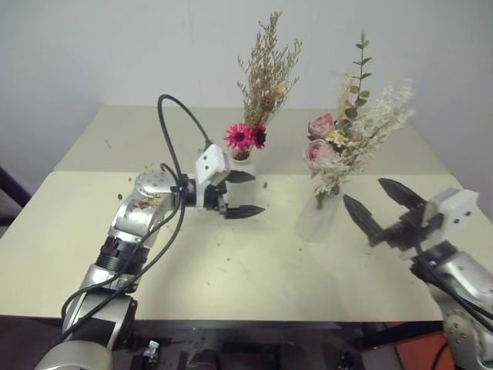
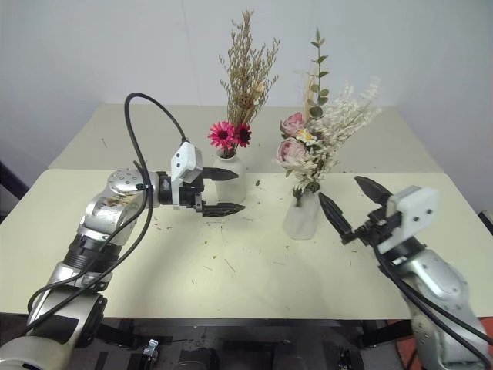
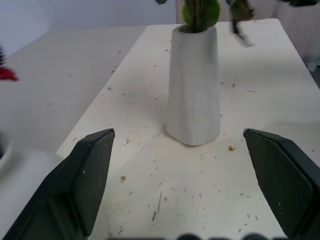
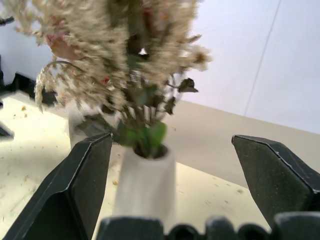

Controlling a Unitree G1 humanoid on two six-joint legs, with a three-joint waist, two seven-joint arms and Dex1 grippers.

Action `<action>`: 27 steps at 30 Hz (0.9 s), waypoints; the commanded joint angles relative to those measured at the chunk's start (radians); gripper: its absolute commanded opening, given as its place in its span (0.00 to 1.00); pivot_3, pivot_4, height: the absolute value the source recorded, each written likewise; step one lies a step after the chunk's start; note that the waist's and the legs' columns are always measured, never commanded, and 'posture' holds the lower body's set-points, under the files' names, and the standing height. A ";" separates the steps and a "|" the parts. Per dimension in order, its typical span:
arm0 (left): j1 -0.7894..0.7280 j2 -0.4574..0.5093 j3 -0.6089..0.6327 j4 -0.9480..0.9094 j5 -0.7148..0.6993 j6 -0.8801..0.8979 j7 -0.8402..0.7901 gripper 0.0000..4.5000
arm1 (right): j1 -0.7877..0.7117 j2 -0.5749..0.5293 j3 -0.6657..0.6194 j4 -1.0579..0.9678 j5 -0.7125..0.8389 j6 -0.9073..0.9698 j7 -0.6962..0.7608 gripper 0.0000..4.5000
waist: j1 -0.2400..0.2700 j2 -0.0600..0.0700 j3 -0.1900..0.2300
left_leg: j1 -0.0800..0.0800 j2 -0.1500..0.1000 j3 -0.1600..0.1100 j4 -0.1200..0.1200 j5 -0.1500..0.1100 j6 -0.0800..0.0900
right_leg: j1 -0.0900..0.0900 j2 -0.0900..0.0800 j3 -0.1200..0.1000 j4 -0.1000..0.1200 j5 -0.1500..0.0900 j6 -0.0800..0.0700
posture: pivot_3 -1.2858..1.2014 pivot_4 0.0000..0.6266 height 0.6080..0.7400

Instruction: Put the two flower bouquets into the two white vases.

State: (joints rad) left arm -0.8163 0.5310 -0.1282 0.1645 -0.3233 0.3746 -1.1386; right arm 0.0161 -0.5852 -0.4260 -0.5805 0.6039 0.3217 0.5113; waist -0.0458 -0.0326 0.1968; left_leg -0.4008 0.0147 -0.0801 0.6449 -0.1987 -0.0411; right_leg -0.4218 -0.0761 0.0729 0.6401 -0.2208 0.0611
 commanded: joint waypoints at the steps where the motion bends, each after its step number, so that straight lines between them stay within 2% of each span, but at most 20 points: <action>1: 0.011 0.055 0.094 -0.052 -0.048 0.006 -0.002 1.00 | 0.041 -0.075 -0.132 -0.037 0.072 0.004 0.082 0.99 | -0.001 0.000 0.000 | 0.000 0.000 0.000 0.000 0.000 0.000 | 0.000 0.000 0.000 0.000 0.000 0.000 | 0.52 0.24 1.00; 8: 0.109 0.174 0.250 -0.125 -0.144 0.040 -0.027 1.00 | 0.154 -0.219 -0.311 0.033 0.143 0.023 0.284 0.99 | 0.001 0.000 0.000 | 0.001 0.000 0.000 0.000 0.000 0.000 | 0.001 0.000 0.000 0.000 0.000 0.000 | 0.52 0.24 1.00; 11: 0.149 0.214 0.325 -0.153 -0.202 0.044 -0.042 1.00 | 0.163 -0.277 -0.350 0.068 0.156 0.053 0.322 0.99 | 0.001 0.000 0.000 | 0.001 0.001 0.001 0.000 0.000 0.000 | 0.001 0.000 0.000 -0.001 0.000 0.000 | 0.52 0.24 1.00; 16: 0.217 0.260 0.371 -0.199 -0.223 0.090 0.010 1.00 | 0.175 -0.319 -0.343 0.112 0.127 0.074 0.373 0.99 | 0.003 0.000 0.000 | 0.002 0.001 0.001 0.000 0.000 0.000 | 0.002 0.000 0.000 -0.001 -0.001 0.000 | 0.52 0.24 1.00; 21: 0.226 0.203 0.423 -0.231 -0.244 0.149 0.189 1.00 | 0.142 -0.339 -0.293 0.165 0.073 0.056 0.389 0.99 | 0.008 -0.002 -0.001 | 0.001 0.001 0.000 0.000 0.000 0.000 | 0.002 0.000 -0.001 -0.001 -0.001 0.000 | 0.52 0.24 1.00; 24: 0.239 0.220 0.442 -0.252 -0.306 0.220 0.184 1.00 | 0.084 -0.350 -0.252 0.189 0.054 0.060 0.384 0.99 | 0.000 -0.002 -0.001 | 0.002 0.000 0.001 0.000 0.000 0.000 | 0.002 0.000 0.000 -0.001 -0.001 0.000 | 0.52 0.24 1.00; 27: 0.252 0.219 0.439 -0.271 -0.302 0.221 0.215 1.00 | 0.072 -0.350 -0.243 0.193 0.043 0.061 0.399 0.99 | 0.001 -0.002 -0.001 | 0.001 0.001 0.001 0.000 0.000 0.000 | 0.001 0.000 0.000 -0.001 -0.001 0.000 | 0.52 0.24 1.00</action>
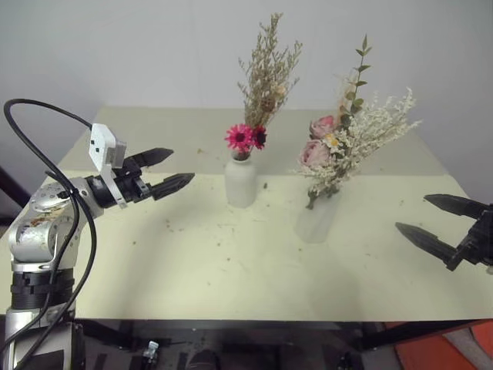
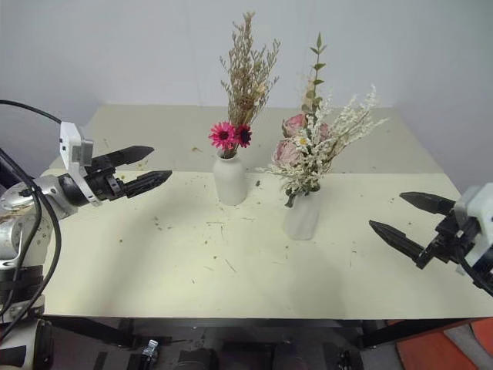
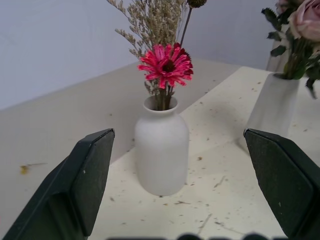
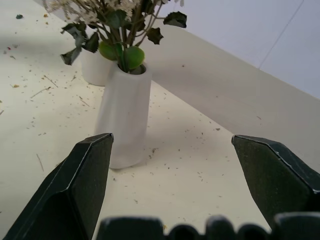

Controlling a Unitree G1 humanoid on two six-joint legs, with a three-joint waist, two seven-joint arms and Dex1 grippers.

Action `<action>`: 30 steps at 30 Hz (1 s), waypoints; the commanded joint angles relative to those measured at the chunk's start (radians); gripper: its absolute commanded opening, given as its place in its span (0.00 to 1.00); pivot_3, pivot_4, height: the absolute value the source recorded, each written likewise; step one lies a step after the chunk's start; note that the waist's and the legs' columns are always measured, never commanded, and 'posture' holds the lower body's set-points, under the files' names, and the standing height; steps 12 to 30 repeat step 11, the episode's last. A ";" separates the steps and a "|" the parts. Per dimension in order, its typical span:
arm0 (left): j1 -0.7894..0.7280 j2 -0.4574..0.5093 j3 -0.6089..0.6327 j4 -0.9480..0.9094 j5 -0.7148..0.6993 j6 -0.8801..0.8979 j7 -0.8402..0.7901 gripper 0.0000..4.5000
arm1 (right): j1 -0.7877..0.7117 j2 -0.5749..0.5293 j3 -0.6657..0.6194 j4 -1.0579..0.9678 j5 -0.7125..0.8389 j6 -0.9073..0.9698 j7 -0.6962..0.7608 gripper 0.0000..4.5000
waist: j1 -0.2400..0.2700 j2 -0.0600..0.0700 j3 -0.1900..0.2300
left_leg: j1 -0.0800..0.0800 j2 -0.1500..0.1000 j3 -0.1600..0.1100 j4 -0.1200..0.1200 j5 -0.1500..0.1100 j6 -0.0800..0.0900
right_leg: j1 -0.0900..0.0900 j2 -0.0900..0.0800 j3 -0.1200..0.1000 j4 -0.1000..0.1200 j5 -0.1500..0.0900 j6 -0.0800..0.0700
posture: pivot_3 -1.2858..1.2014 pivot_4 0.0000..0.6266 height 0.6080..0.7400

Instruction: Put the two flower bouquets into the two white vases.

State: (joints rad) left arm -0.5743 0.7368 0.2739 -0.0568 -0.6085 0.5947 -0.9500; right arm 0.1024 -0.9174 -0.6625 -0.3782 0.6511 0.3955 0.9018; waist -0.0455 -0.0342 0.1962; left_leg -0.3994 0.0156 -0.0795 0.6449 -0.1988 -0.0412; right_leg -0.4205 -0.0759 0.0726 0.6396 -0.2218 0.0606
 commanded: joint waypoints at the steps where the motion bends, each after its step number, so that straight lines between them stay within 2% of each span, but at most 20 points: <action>1: 0.016 0.016 0.031 -0.053 -0.010 -0.006 0.028 1.00 | -0.015 -0.016 -0.004 -0.008 -0.010 -0.013 0.010 0.99 | 0.001 0.000 0.000 | 0.000 0.000 0.000 0.000 0.000 0.000 | 0.000 0.000 0.000 0.000 0.000 0.000 | 0.52 0.24 1.00; 11: 0.011 0.026 -0.003 -0.011 0.019 -0.084 -0.013 1.00 | 0.018 -0.012 -0.040 -0.047 -0.009 0.038 0.009 0.99 | 0.004 0.000 0.000 | 0.000 0.000 0.000 0.000 0.000 0.000 | 0.001 0.000 0.000 0.000 0.000 0.000 | 0.52 0.24 1.00; 30: 0.011 0.026 -0.003 -0.011 0.019 -0.084 -0.013 1.00 | 0.018 -0.012 -0.040 -0.047 -0.009 0.038 0.009 0.99 | 0.004 0.000 0.000 | 0.000 0.000 0.000 0.000 0.000 0.000 | 0.001 0.000 0.000 0.000 0.000 0.000 | 0.52 0.24 1.00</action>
